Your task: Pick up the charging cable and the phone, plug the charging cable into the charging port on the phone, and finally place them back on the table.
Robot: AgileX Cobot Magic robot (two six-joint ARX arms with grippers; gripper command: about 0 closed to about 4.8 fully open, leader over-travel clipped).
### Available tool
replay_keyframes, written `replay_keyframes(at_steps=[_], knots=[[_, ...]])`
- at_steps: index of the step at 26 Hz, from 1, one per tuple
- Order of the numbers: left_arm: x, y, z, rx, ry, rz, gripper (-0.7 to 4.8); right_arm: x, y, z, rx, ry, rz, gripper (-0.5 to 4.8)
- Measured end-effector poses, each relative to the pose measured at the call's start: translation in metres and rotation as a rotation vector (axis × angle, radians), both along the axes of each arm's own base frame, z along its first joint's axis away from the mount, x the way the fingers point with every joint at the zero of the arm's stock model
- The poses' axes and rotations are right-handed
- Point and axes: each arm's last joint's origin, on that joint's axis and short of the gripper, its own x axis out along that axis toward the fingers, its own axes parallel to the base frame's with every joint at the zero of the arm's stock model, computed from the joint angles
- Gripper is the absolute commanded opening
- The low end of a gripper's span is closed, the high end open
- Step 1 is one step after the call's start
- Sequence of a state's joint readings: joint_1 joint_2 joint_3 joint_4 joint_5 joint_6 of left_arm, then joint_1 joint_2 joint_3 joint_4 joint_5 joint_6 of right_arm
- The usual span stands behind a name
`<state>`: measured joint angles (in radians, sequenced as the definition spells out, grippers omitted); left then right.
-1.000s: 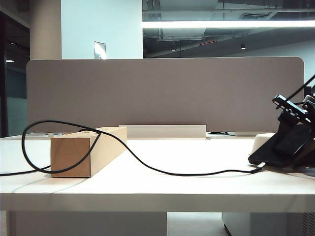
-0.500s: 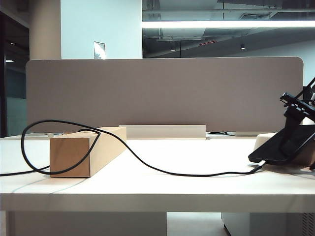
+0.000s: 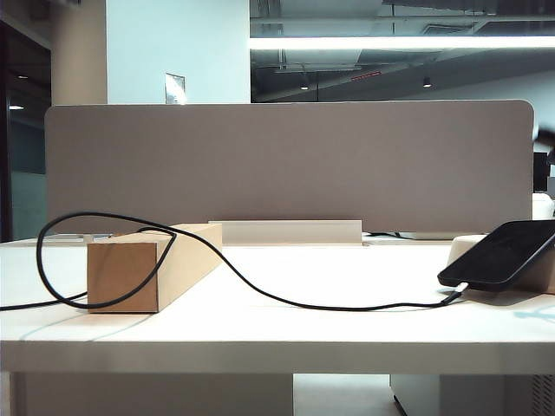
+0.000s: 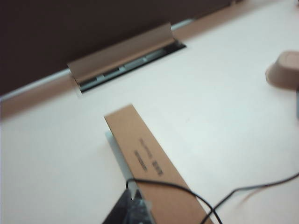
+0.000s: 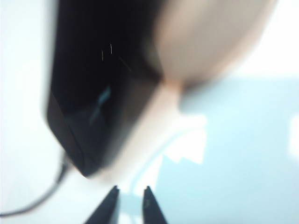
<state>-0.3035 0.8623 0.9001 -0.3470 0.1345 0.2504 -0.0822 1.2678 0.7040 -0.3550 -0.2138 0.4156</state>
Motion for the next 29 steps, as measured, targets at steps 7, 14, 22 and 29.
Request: replay_keyframes(at_steps=[7, 14, 22, 29], knots=[[0.003, -0.001, -0.028, -0.003, 0.058, -0.009, -0.06, -0.016, 0.000, 0.037, -0.078, -0.205, 0.016, 0.21], [-0.001, 0.000, -0.029, -0.011, 0.047, -0.011, -0.06, -0.051, 0.003, 0.045, -0.166, -0.397, 0.075, -0.01], [-0.021, 0.006, -0.045, -0.074, 0.055, 0.006, -0.06, -0.090, 0.006, 0.034, -0.198, -0.661, 0.057, -0.01], [-0.042, 0.013, -0.063, -0.192, 0.023, 0.032, -0.06, -0.103, 0.007, 0.020, -0.205, -0.721, 0.054, -0.01]])
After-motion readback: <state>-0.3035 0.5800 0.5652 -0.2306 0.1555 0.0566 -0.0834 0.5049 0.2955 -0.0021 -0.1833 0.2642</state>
